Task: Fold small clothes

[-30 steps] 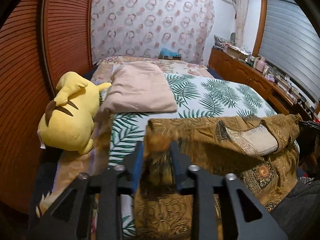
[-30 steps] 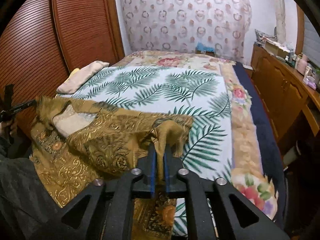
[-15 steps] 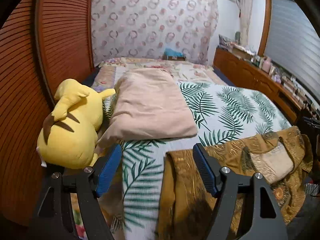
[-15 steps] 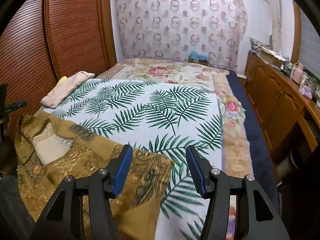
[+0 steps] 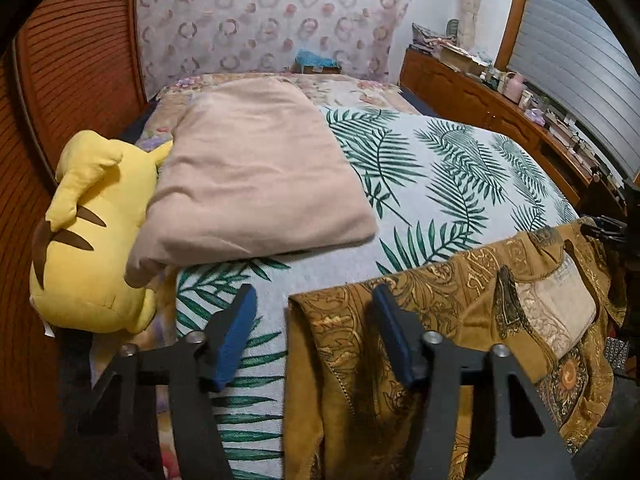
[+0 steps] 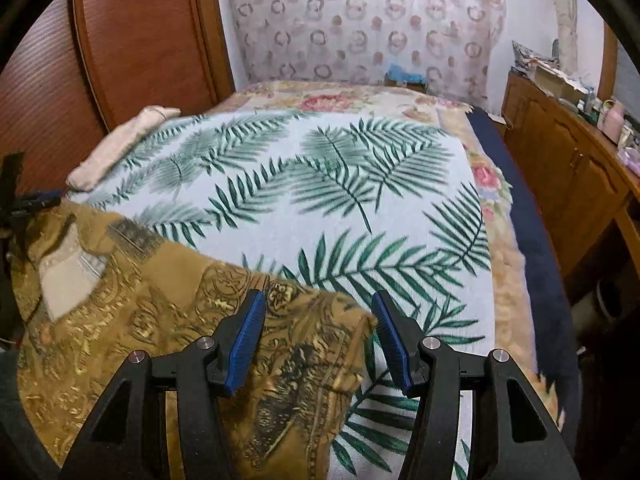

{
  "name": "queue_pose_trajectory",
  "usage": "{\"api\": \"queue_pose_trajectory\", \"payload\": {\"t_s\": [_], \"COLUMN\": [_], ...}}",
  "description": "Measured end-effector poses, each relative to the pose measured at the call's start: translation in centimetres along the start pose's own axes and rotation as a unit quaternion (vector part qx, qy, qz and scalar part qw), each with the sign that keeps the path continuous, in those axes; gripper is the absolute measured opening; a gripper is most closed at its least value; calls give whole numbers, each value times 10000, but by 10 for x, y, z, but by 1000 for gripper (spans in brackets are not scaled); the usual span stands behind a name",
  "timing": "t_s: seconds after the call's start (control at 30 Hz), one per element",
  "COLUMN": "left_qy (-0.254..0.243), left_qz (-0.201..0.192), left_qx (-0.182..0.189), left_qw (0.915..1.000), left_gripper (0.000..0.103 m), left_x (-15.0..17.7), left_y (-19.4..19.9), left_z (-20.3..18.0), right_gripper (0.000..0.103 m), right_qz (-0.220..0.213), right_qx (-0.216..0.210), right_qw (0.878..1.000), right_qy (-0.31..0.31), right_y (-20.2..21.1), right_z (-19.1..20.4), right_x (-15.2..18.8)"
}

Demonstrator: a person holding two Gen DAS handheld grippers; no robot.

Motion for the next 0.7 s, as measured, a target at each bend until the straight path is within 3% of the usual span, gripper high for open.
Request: {"api": "queue_pose_trajectory", "payload": {"t_s": [0.07, 0.4, 0.47, 0.5, 0.57, 0.63, 0.7], "left_qy": [40, 163, 133, 102, 86, 115, 66], "left_qz": [44, 38, 35, 45, 18, 14, -72], "left_qx": [67, 144, 176, 239, 156, 159, 141], "left_qw": [10000, 9998, 9998, 9997, 9998, 9998, 9999], "left_gripper": [50, 49, 34, 30, 19, 8, 6], "left_x": [3, 10, 11, 11, 12, 12, 14], "left_y": [-3, -6, -6, -6, -6, -5, 0], "left_z": [0, 2, 0, -2, -2, -2, -5], "right_gripper": [57, 59, 57, 53, 27, 19, 14], "right_qz": [69, 162, 158, 150, 126, 58, -1], "right_qx": [11, 21, -82, -123, -246, -210, -256], "right_qw": [10000, 9999, 9998, 9998, 9996, 9994, 9991], "right_qy": [-65, -49, -44, -24, 93, 278, 330], "right_y": [-4, -17, -15, -18, -14, -10, -6], "right_z": [-4, -7, -5, -3, 1, 7, 13], "right_x": [1, 4, 5, 6, 8, 9, 10]}}
Point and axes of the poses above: each gripper's, at about its wrist camera, not at the fingertips, and y roughly against the way its jaws point, z to its left, x to its underside, the point moved 3 cm from there along -y, roughly the way its jaws point, and after that the axes turned 7 degrees about -x, right-handed, at the moved point
